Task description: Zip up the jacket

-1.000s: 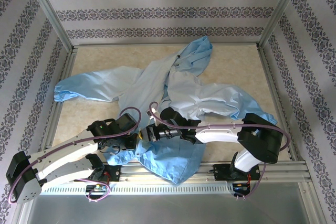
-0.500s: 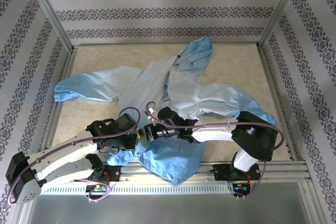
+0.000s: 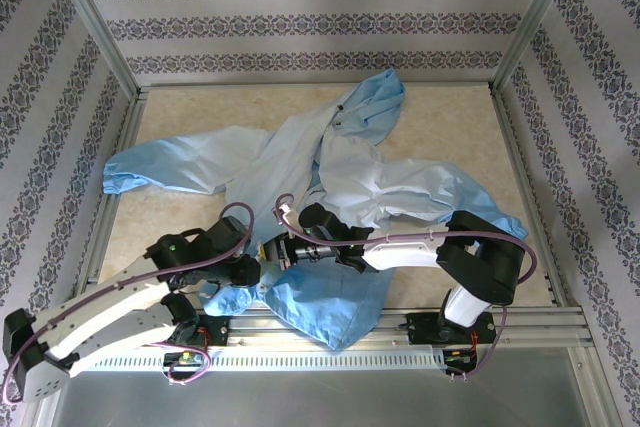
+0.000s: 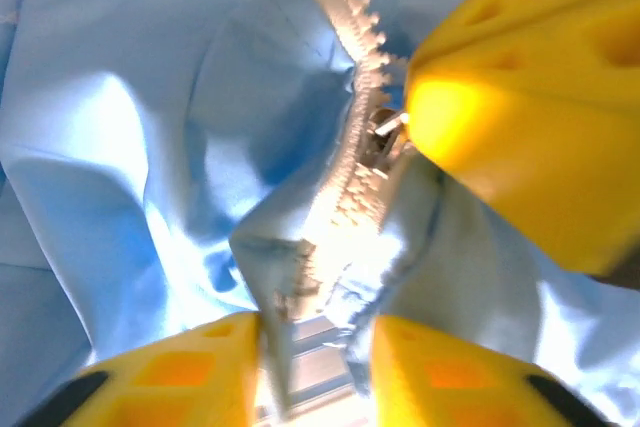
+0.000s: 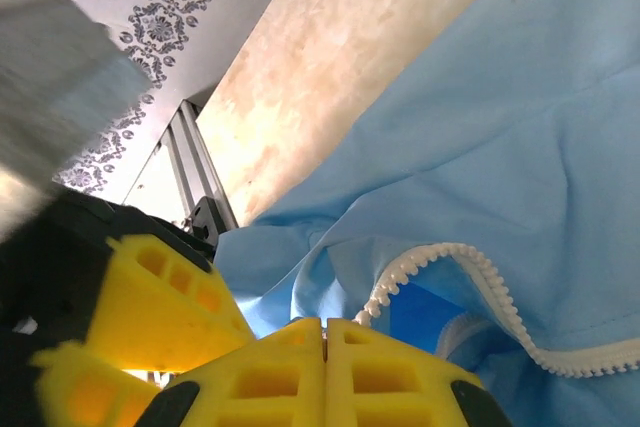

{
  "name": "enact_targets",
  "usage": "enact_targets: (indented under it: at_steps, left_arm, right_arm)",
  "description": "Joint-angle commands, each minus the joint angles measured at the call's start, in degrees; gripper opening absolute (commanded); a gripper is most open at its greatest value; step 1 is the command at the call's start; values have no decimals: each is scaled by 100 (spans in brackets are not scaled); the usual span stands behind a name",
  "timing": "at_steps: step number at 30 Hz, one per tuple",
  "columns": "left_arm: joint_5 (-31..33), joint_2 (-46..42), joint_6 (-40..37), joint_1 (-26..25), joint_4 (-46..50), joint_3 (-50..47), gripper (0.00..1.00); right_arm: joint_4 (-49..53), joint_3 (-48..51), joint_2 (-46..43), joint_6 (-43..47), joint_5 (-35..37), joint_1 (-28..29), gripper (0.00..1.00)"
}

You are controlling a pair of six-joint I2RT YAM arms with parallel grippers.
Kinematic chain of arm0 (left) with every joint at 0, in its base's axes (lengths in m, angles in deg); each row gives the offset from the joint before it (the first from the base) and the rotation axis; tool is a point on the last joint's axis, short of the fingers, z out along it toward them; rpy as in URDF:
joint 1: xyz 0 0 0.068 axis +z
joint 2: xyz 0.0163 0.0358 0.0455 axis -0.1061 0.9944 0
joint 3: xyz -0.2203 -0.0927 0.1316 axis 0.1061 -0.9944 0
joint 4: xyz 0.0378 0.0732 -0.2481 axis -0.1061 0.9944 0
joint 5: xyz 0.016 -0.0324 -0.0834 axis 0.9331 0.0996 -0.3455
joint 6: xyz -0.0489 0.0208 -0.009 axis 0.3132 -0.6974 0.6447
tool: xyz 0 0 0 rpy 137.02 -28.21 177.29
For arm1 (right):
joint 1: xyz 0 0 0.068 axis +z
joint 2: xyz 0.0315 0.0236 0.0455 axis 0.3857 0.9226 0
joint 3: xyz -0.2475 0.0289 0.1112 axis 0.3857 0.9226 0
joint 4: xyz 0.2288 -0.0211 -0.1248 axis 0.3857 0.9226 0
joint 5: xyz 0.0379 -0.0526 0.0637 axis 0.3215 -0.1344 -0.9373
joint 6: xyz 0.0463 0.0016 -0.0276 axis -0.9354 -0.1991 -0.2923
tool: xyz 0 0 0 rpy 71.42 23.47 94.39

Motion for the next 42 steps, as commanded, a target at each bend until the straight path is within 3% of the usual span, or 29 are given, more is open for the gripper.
enact_targets:
  at_steps: [1,6,9,16,25,30,32,35,39,42]
  left_arm:
    - [-11,-432,126,-20,150,156,44]
    - [-26,-903,375,30,73,3,62]
    - [-153,-1118,531,71,-189,-174,67]
    - [-545,-1242,873,125,-859,-742,72]
    - [48,-1172,1025,134,-776,-929,76]
    - [-144,-969,1205,143,-1921,-1428,76]
    - [-240,-837,1256,143,-2374,-1568,69]
    - [-241,-740,1134,152,-2348,-1407,40]
    - [143,-801,632,219,-950,-471,8]
    - [348,-777,309,280,148,315,0]
  right_arm:
    - [-45,154,-210,226,289,27,0]
    - [-45,252,-274,227,349,-25,0]
    - [-54,287,-300,221,355,-53,0]
    - [-63,341,-371,227,347,-91,0]
    - [-93,418,-424,218,327,-98,0]
    - [-124,429,-448,210,327,-93,0]
    - [-124,429,-483,204,346,-102,0]
    - [-52,405,-608,285,388,-105,0]
    - [173,269,-832,474,444,-171,0]
    - [300,113,-946,580,409,-238,0]
